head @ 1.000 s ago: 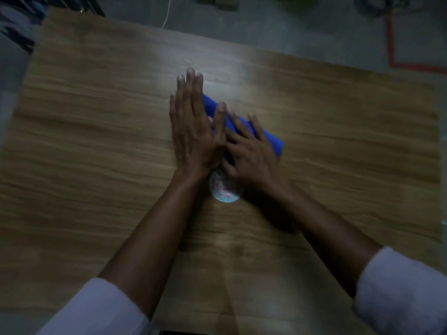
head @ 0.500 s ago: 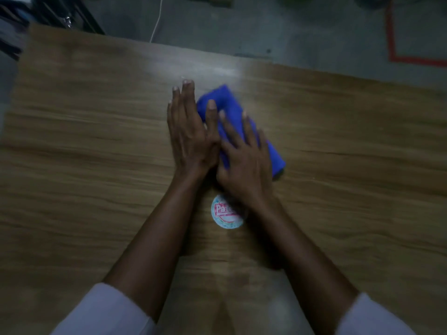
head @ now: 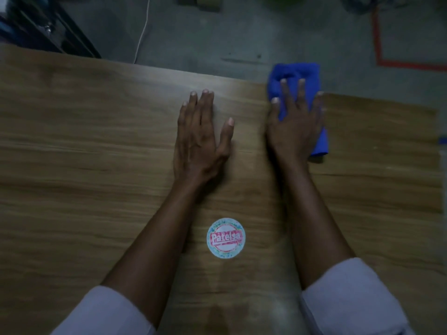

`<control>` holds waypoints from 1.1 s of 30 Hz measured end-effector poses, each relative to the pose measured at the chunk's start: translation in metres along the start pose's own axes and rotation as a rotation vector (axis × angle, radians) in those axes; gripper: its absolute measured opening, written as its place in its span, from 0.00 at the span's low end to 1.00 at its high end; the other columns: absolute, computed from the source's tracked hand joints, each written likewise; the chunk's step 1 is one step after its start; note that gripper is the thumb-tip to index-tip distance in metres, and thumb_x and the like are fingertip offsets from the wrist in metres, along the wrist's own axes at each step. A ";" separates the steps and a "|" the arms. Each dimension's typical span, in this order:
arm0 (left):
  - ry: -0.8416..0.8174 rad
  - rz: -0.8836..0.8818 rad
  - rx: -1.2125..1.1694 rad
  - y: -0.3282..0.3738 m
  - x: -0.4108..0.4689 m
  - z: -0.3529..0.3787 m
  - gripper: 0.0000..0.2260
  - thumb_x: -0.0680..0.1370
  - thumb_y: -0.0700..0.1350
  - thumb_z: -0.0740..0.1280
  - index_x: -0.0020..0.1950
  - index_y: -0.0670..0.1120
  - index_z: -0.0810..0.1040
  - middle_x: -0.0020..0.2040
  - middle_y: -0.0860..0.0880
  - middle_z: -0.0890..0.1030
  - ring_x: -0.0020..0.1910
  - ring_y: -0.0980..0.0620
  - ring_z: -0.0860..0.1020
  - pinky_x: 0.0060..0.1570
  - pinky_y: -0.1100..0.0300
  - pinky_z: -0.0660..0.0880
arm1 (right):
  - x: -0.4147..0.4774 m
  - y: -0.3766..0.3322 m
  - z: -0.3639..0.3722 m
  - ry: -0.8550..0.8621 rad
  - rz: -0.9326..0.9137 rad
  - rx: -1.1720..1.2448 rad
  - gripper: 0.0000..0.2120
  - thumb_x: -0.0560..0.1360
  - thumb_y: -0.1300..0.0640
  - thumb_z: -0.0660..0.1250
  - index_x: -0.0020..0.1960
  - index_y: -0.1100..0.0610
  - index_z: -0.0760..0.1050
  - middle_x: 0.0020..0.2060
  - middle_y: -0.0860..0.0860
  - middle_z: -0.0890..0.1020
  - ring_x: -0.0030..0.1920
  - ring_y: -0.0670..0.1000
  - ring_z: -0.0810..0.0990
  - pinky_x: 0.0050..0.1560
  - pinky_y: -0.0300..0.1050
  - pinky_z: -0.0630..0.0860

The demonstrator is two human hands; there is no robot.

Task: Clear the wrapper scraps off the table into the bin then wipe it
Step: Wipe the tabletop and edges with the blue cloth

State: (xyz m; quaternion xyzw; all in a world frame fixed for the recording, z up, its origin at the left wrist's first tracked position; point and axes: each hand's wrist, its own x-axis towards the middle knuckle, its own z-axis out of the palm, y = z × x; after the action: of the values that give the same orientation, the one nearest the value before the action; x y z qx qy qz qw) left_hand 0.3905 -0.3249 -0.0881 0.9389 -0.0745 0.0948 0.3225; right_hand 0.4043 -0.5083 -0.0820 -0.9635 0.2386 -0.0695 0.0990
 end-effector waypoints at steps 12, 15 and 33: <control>0.097 -0.070 -0.162 0.001 0.000 -0.020 0.23 0.80 0.52 0.64 0.69 0.40 0.77 0.66 0.41 0.79 0.68 0.40 0.74 0.70 0.43 0.68 | -0.021 -0.055 0.015 -0.144 -0.528 0.168 0.24 0.83 0.41 0.56 0.79 0.40 0.64 0.80 0.44 0.63 0.81 0.57 0.57 0.78 0.52 0.52; 0.046 -0.035 -0.137 0.001 -0.001 -0.014 0.24 0.79 0.54 0.64 0.70 0.41 0.76 0.66 0.42 0.79 0.70 0.42 0.72 0.72 0.40 0.65 | -0.015 0.012 0.001 0.049 -0.133 0.116 0.24 0.84 0.39 0.54 0.79 0.40 0.65 0.80 0.45 0.64 0.81 0.59 0.58 0.78 0.57 0.59; 0.131 -0.108 -0.341 0.004 -0.023 -0.033 0.17 0.81 0.49 0.63 0.63 0.41 0.82 0.61 0.44 0.83 0.67 0.41 0.75 0.68 0.43 0.70 | -0.101 0.041 -0.064 -0.497 -0.635 0.687 0.31 0.66 0.76 0.62 0.62 0.54 0.83 0.66 0.50 0.81 0.71 0.50 0.75 0.72 0.48 0.71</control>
State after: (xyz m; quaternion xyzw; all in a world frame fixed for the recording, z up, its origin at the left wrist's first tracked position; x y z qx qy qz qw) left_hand 0.3633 -0.3059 -0.0650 0.8650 -0.0179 0.1241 0.4859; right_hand 0.2861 -0.5058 -0.0381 -0.8879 -0.1321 0.0602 0.4366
